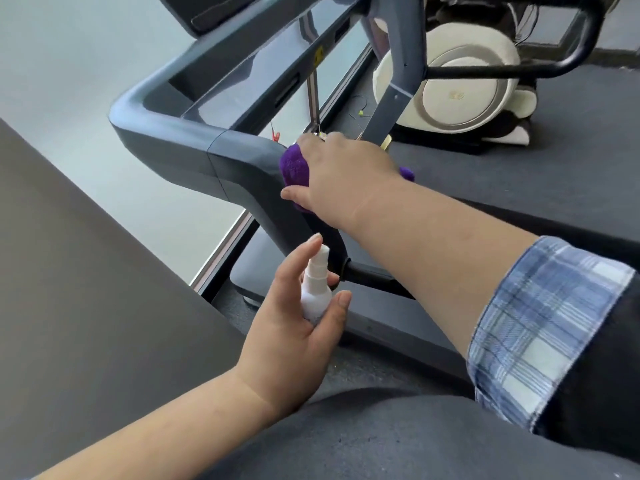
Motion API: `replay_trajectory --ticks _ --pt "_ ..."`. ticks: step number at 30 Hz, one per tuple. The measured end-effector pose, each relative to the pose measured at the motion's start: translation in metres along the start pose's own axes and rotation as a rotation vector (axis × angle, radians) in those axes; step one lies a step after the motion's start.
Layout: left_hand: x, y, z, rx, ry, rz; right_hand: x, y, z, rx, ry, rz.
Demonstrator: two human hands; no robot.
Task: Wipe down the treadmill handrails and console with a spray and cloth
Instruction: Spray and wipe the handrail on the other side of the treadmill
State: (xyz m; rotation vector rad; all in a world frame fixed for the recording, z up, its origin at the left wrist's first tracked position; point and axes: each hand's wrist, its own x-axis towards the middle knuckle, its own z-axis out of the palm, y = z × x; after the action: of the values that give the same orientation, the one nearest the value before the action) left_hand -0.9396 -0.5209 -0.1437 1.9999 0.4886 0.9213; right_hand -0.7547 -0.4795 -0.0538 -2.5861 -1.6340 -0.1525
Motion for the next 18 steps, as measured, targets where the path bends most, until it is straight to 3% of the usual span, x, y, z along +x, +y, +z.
replay_trajectory --ticks 14,18 --pt "0.017 0.03 0.065 -0.146 -0.214 0.067 -0.065 0.08 -0.008 0.08 0.04 0.081" --pt "0.018 0.055 0.099 -0.108 -0.228 0.177 -0.094 0.116 -0.009 0.082 0.047 0.061"
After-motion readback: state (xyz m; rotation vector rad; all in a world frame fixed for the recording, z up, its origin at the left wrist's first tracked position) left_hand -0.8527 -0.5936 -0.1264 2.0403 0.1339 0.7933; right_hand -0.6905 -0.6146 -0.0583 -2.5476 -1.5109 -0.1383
